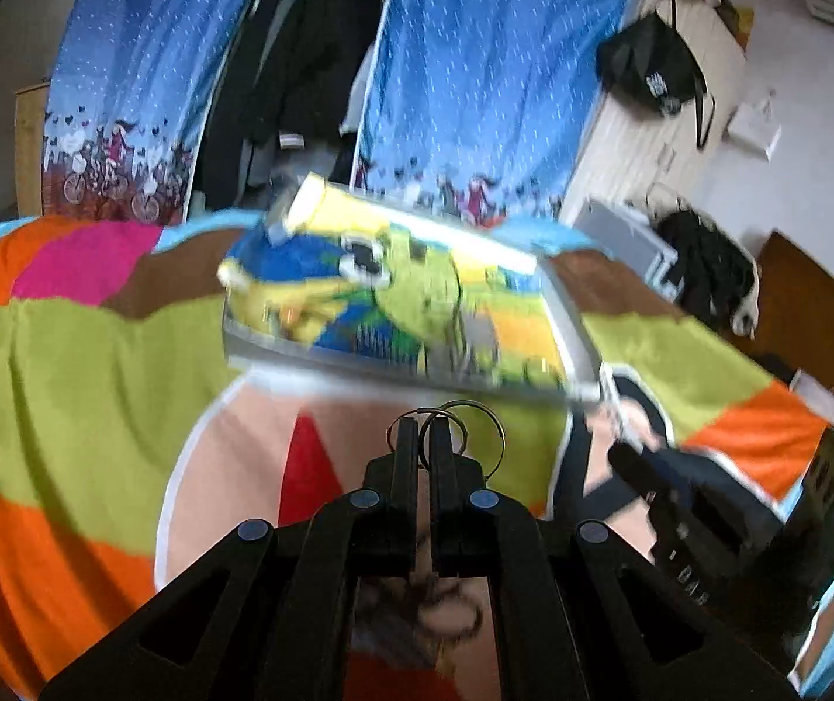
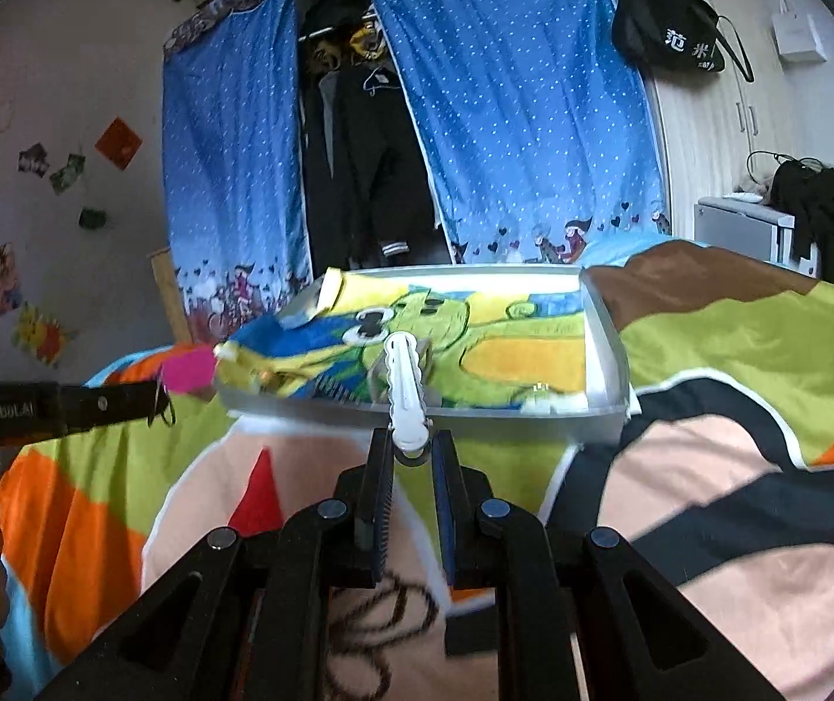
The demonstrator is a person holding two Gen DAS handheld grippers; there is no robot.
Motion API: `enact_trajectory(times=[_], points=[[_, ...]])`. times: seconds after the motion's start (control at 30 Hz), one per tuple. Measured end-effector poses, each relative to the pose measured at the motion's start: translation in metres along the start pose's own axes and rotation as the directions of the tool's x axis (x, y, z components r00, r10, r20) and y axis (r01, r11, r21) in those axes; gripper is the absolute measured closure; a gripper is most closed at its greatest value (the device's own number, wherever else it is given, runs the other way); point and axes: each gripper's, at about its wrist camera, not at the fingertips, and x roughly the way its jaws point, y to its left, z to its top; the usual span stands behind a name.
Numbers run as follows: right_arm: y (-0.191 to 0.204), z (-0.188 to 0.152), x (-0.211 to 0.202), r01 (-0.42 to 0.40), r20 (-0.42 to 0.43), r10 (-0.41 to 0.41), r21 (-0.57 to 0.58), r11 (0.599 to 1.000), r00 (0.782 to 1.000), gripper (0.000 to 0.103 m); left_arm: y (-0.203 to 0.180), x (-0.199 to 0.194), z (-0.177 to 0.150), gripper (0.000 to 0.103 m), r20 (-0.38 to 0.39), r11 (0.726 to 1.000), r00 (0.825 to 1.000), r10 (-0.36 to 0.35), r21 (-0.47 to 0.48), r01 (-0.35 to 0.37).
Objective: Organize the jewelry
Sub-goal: 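Carry the white clip and silver rings over the white tray, then open both tools to drop the white clip and silver rings into the tray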
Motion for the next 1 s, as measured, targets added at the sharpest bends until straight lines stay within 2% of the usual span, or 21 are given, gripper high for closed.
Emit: enact_trajectory(times=[0.2, 0.37, 0.5, 0.67, 0.83, 1.0], points=[[-0.014, 0.012, 0.038, -0.021, -0.018, 0.022, 0.046, 0.999, 1.0, 0.09, 0.006, 0.038, 0.034, 0.102, 0.033, 1.0, 0.999, 0.02, -0.007, -0.019], [-0.032, 0.019, 0.064, -0.01, -0.029, 0.012, 0.097, 0.995, 1.0, 0.09, 0.013, 0.084, 0.048, 0.102, 0.006, 0.999, 0.999, 0.04, -0.015, -0.04], [-0.049, 0.018, 0.087, -0.002, -0.079, 0.014, 0.147, 0.989, 0.997, 0.09, 0.018, 0.115, 0.048, 0.102, -0.036, 0.998, 0.998, 0.047, -0.031, -0.048], [-0.052, 0.018, 0.097, -0.004, -0.117, 0.022, 0.15, 0.989, 0.993, 0.09, 0.023, 0.145, 0.041, 0.102, -0.105, 0.993, 0.99, 0.094, -0.057, -0.1], [-0.049, 0.018, 0.099, 0.009, -0.144, 0.012, 0.141, 0.99, 0.99, 0.09, 0.03, 0.16, 0.037, 0.102, -0.164, 0.987, 0.978, 0.128, -0.073, -0.141], [-0.05, 0.02, 0.103, 0.015, -0.167, 0.009, 0.139, 0.99, 0.986, 0.089, 0.03, 0.161, 0.035, 0.102, -0.187, 0.986, 0.972, 0.14, -0.069, -0.155]])
